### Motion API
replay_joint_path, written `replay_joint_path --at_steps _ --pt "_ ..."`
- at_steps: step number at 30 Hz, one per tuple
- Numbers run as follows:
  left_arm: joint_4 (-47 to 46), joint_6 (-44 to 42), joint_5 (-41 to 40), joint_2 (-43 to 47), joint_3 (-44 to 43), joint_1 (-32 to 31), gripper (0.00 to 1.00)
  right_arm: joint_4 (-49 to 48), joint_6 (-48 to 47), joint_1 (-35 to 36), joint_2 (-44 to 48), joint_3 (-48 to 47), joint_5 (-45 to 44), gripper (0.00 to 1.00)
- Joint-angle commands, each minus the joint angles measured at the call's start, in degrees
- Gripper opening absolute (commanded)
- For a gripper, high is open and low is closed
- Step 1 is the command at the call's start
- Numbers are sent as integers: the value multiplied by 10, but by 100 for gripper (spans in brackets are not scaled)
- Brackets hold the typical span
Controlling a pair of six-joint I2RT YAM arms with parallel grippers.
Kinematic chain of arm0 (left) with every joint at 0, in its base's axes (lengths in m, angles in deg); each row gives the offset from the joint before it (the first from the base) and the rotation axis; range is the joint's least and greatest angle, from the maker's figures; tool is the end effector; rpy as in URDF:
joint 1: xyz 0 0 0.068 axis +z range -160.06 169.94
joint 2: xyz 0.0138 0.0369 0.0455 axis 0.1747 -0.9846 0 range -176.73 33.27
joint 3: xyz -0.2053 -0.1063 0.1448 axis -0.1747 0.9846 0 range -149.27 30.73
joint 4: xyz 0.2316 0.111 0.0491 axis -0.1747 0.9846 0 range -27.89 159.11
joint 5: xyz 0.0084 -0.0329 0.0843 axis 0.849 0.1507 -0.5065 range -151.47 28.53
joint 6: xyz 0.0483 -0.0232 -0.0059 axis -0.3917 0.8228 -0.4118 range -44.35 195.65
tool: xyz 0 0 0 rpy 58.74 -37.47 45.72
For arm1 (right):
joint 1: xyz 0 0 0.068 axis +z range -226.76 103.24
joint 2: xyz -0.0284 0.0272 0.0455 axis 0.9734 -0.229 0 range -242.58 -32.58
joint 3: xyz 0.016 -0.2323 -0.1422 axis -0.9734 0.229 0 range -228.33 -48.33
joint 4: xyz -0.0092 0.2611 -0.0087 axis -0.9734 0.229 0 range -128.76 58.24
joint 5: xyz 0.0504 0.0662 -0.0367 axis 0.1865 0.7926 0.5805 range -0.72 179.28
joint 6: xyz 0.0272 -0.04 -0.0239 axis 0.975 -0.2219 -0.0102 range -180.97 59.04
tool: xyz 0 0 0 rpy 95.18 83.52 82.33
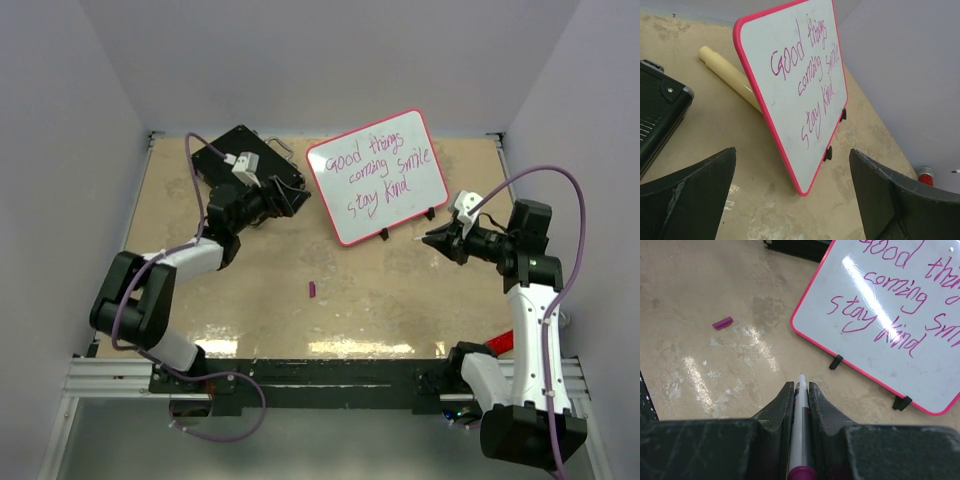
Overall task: Write a sentence on the whiteboard
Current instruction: Put down the whiteboard on the whiteboard stand, then pick up the pen cap from the center of the board.
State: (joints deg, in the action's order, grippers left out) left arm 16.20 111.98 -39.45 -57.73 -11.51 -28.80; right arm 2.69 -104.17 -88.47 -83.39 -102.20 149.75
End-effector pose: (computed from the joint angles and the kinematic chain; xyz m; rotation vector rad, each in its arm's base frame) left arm 0.3159 -0.1212 0.2275 0.0507 1.7214 -1.0369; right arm 0.1691 -0.0034 0.3343 -1.0021 1.6362 0.5435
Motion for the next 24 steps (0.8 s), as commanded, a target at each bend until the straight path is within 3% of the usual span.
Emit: replay_joint_path --at_steps 1,4,6,7,11,12,16,21,22,24 --pt "191 -6 5 98 7 2 100 -54 23 -3 0 18 -4 0" --pt "239 -16 43 176 60 -10 100 -53 20 -4 -2 20 -2 0" --pt "343 -51 -23 214 51 -65 100 -54 19 -3 -1 23 -1 0" --pt "439 -74 -103 237 40 -88 100 -55 20 -4 2 24 -3 0" --pt "595 -34 -195 244 6 -177 91 -57 21 -5 13 29 0 0" --pt "614 -29 -216 241 4 -188 90 -55 21 -5 14 29 0 0" --pt "651 2 -235 225 5 -216 66 -55 20 -4 24 31 -2 0" --pt "674 19 -256 184 -28 -261 53 -50 16 -5 27 30 0 0" --pt "678 25 -260 168 -38 -267 47 -48 15 -5 28 30 0 0" --pt "680 29 -269 149 -46 -282 46 -46 13 -4 27 28 2 0"
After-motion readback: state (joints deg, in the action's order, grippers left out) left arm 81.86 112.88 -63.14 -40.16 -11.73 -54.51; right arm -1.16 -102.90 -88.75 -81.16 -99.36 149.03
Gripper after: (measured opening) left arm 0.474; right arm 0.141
